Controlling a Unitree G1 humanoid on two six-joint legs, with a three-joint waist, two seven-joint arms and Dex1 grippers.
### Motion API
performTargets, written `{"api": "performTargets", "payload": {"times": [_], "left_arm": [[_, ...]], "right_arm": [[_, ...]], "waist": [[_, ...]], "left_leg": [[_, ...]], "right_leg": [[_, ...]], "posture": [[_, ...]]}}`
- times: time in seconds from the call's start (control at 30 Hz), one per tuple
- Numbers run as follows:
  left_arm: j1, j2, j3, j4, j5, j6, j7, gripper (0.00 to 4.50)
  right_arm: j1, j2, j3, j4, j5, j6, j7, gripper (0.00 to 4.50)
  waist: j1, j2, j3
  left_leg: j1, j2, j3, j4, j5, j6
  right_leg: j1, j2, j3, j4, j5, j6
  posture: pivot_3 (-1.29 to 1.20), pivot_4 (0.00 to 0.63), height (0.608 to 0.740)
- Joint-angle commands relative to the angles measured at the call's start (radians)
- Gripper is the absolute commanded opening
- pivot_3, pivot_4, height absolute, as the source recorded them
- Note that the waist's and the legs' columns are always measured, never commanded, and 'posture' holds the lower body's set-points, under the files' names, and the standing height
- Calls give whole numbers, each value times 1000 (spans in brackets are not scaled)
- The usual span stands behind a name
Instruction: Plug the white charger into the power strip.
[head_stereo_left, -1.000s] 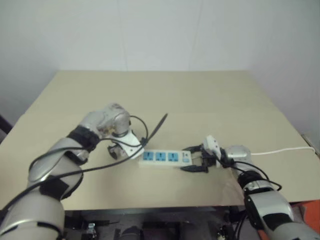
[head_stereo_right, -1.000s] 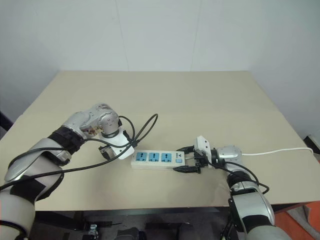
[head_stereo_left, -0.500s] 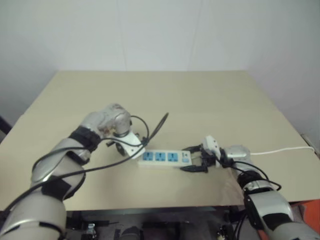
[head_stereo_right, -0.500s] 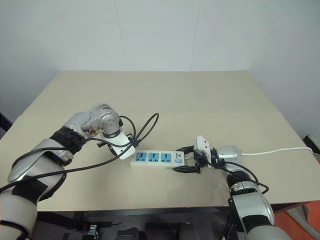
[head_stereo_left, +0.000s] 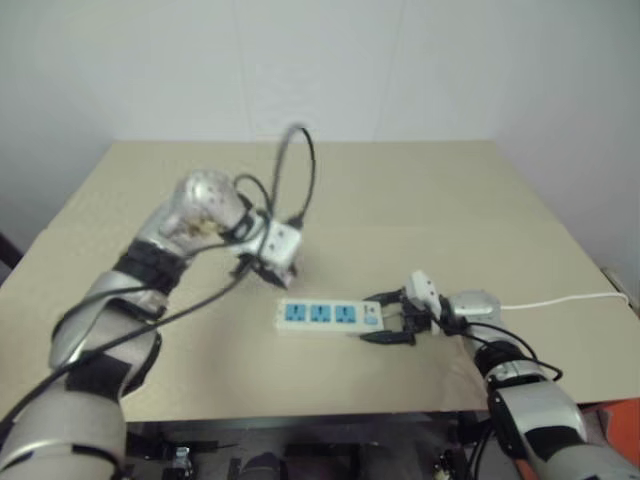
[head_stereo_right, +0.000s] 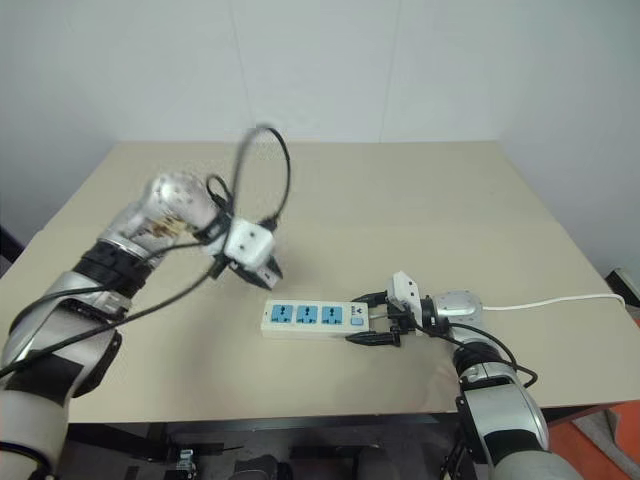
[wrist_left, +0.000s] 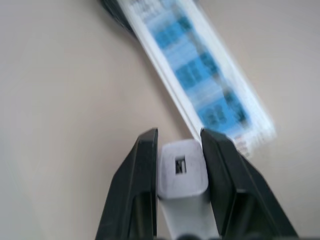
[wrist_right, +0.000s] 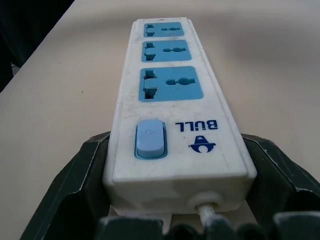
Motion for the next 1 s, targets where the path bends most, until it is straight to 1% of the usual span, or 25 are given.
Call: {"api": "performTargets", "payload": {"times": [0.03, 0.07, 0.13, 0.23, 0.3, 0.37, 0.4, 0.53, 0.67, 0.83, 1.0], "left_arm": [[62, -47, 221, -8, -281, 191, -4, 1025], [91, -69, 276, -2, -330, 256, 6, 1025], [138, -90, 328, 0, -363, 323, 18, 1025], [204, -114, 361, -4, -358, 353, 42, 1025], [245, -155, 400, -20, -395, 407, 83, 1025], [280, -184, 435, -31, -441, 477, 83, 1025], [302, -195, 441, -39, -442, 479, 85, 1025], [366, -228, 422, -53, -398, 437, 88, 1025], [382, -276, 403, -31, -348, 350, 79, 1025], [343, -349, 390, 50, -285, 248, 98, 1025], [306, -408, 375, 135, -234, 148, 66, 1025]], "right_arm": [[9, -7, 22, 38, -65, -13, 25, 3407], [7, -5, 25, 42, -70, -19, 22, 3407], [4, 0, 26, 50, -74, -23, 16, 3407], [-1, 9, 21, 57, -73, -24, 11, 3407], [2, 14, 21, 61, -77, -30, 5, 3407], [4, 18, 23, 64, -81, -38, -4, 3407], [5, 20, 23, 65, -82, -40, -7, 3407], [10, 28, 19, 64, -83, -46, -13, 3407], [17, 32, 16, 62, -86, -50, -18, 3407], [21, 37, 15, 61, -90, -53, -22, 3407], [24, 41, 11, 59, -92, -54, -26, 3407]], "waist": [[0, 1, 0], [0, 1, 0], [0, 1, -1], [-3, 1, -1], [-3, 0, -1], [-3, 0, -1], [-4, 0, -1], [-9, 0, -2], [-7, -1, -2], [-8, -1, -4], [-10, -2, -4]], "left_leg": [[1, 0, 0, 0, 0, 0], [1, 0, 0, 0, 0, 0], [2, 0, 0, 0, 0, 0], [2, -1, 0, 0, 0, 0], [2, -2, 0, 0, 0, 0], [3, -1, 0, 0, 0, 0], [3, -1, 0, 0, 0, 0], [4, -1, 0, -1, 0, -1], [4, -1, 0, -1, 1, -1], [5, -1, 0, -2, 1, -1], [5, -1, 0, -2, 1, -1]], "right_leg": [[1, 0, 0, 0, 0, 0], [1, 0, 0, 0, 0, 0], [2, 0, 0, 0, 0, 0], [2, 0, 0, 1, 0, 0], [2, 0, 0, 0, 0, 0], [2, 0, 0, 1, 0, 0], [2, 0, 0, 0, 1, -1], [2, 1, 0, 0, 1, -1], [2, 1, 0, 0, 1, -2], [3, 1, 0, 0, 1, -2], [3, 1, 0, -1, 1, -2]], "posture": [[0, 150, 740], [0, 150, 740], [0, 150, 740], [0, 150, 740], [0, 150, 740], [0, 150, 740], [0, 150, 740], [0, 150, 740], [0, 150, 740], [0, 150, 740], [0, 150, 740]]}}
